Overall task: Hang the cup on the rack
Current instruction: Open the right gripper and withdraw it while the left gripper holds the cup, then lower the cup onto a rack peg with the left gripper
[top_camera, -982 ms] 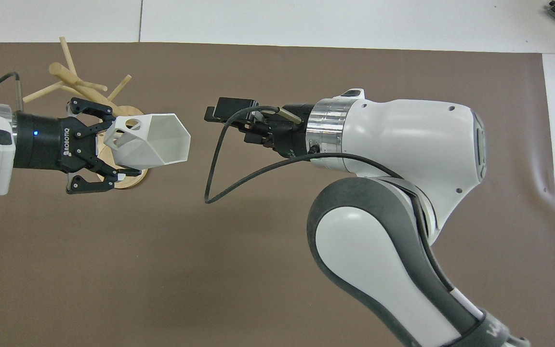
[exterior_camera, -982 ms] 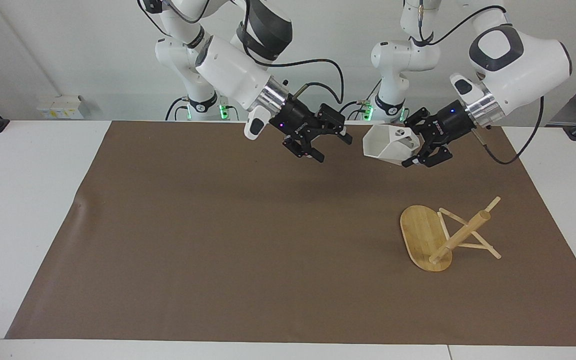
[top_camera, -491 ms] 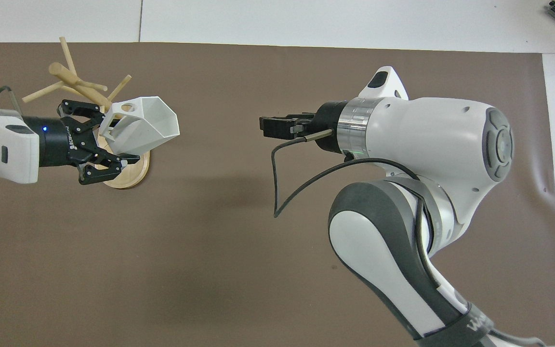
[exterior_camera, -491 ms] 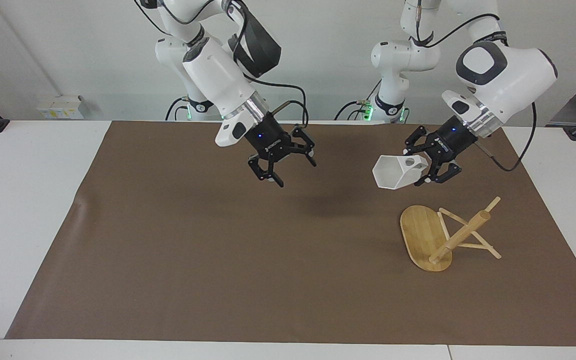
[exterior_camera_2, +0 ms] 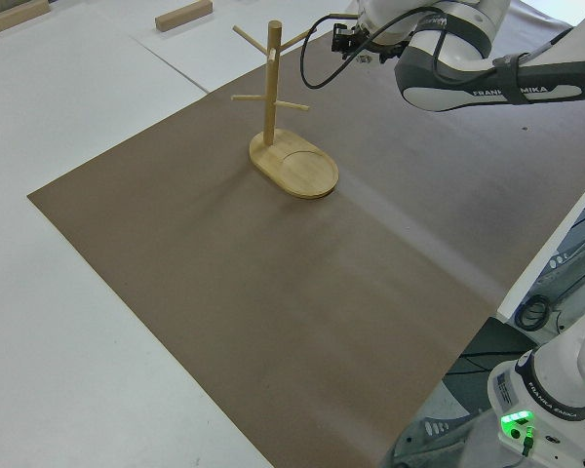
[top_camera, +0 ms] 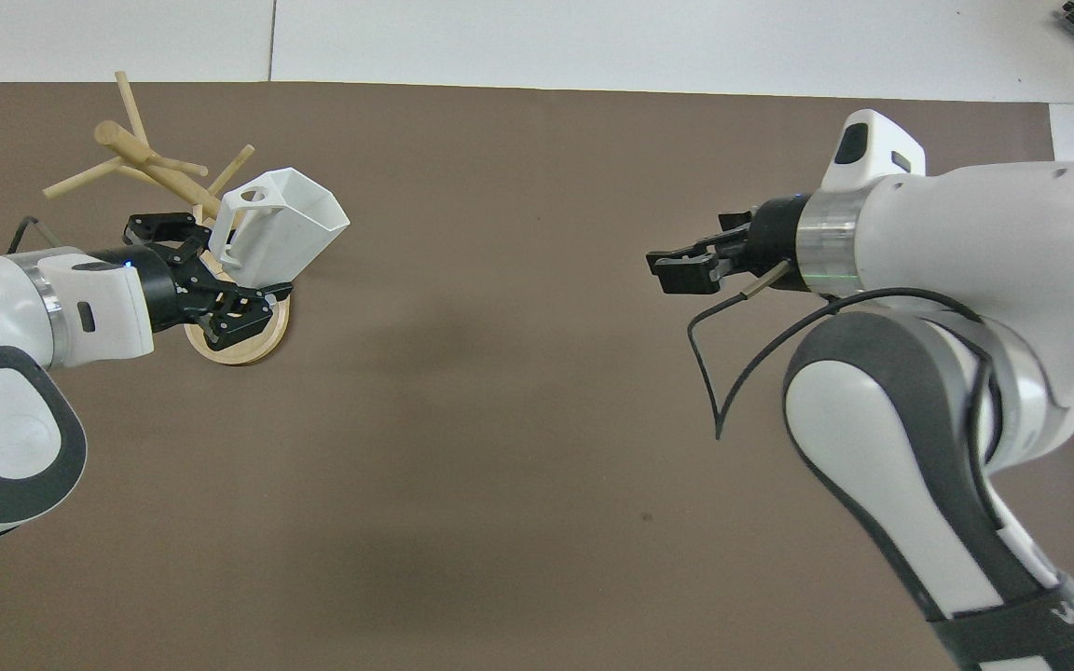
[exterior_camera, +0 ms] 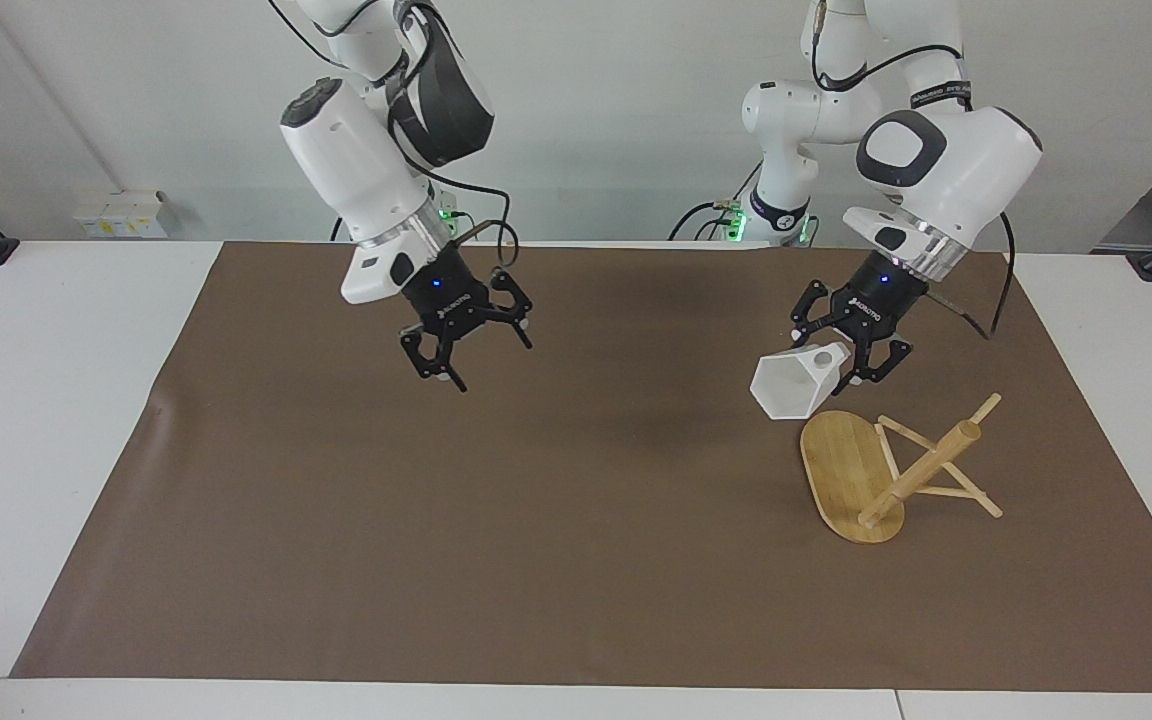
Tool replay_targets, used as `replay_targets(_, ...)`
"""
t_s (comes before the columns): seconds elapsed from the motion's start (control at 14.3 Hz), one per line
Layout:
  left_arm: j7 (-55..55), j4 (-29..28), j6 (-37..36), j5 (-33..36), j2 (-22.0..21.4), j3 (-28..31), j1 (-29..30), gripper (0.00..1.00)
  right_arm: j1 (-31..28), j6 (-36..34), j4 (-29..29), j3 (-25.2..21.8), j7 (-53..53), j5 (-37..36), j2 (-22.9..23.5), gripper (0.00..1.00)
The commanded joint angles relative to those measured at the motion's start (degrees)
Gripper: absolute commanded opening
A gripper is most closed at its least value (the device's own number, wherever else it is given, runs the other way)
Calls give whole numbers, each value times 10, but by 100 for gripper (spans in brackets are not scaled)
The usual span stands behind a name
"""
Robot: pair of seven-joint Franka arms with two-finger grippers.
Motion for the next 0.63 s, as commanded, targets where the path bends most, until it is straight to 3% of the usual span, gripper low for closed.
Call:
replay_targets(0.0,-108,-13,23,46,-11,4,-7,0,-5,-87,10,-54,-37,-10,-25,100)
replay_targets(0.21,-229,-5,22,117,-4,4,-8,0,-10,-167,44,-92,-21,-24,-29,100)
replay_targets(0.42,-296,-2,26,166,7,1,-16,0,-9,-255,82,-125,71,-58,-29,100)
replay_targets(0.56,-304,2,46,176,21,2,-16,0,-8,-295,103,-127,114,-118,-29,100)
